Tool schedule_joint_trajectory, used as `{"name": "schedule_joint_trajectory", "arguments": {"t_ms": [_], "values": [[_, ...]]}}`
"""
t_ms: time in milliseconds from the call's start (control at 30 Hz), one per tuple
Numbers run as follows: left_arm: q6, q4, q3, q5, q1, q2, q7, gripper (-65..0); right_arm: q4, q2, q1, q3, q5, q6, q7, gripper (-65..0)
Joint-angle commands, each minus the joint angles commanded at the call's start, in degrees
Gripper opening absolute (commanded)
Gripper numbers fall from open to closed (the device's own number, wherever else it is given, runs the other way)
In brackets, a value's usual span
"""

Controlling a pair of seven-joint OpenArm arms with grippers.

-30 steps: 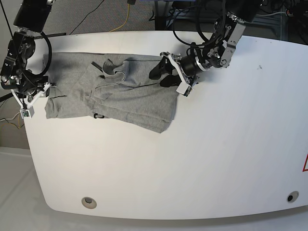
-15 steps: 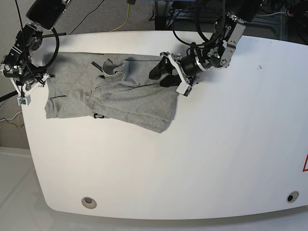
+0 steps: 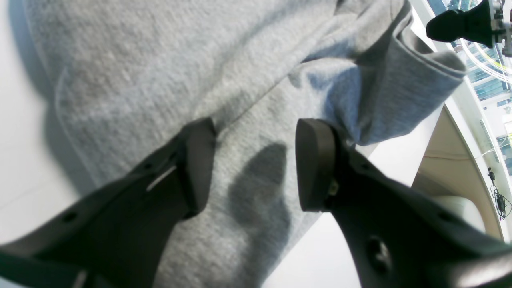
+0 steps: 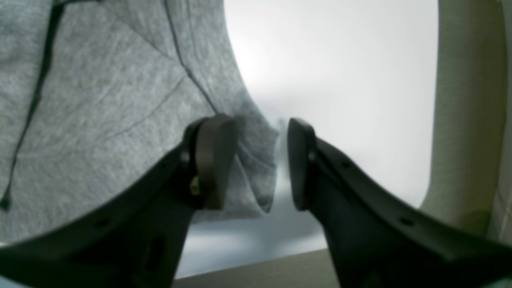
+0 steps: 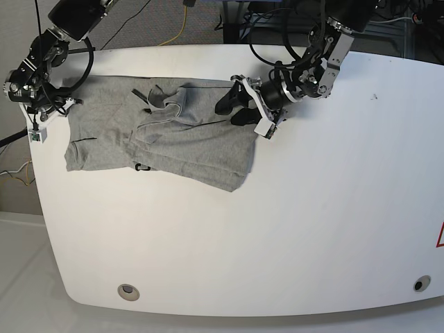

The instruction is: Fold the T-shirt properly

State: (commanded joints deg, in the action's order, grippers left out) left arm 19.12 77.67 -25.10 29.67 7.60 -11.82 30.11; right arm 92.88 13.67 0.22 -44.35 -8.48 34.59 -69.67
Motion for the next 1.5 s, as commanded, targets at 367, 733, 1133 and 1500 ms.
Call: {"name": "schedule_joint_trajectory", "arguments": {"t_ms": [367, 733, 1133, 1500], "values": [[0.0, 0.0, 0.1, 0.0, 0.0, 0.0, 0.0, -33.7, 0.0, -2.8, -1.2, 0.4, -0.5, 0.35, -0.2, -41.2], [0.0, 0.0, 0.0, 0.0, 0.1, 0.0, 0.0, -33.7, 0.0, -4.8, -1.4, 0.5, 0.0, 4.48, -0.2, -41.2], [0.0, 0.0, 0.0, 0.0, 0.4, 0.0, 0.0, -33.7, 0.4, -2.8, -1.1, 0.6, 0.1, 4.48, -0.2, -41.2], [0.0, 0.0, -0.1, 0.0, 0.4, 0.0, 0.0, -33.7, 0.4, 1.2, -0.1, 0.7, -0.4, 4.75, -0.2, -33.8]]}}
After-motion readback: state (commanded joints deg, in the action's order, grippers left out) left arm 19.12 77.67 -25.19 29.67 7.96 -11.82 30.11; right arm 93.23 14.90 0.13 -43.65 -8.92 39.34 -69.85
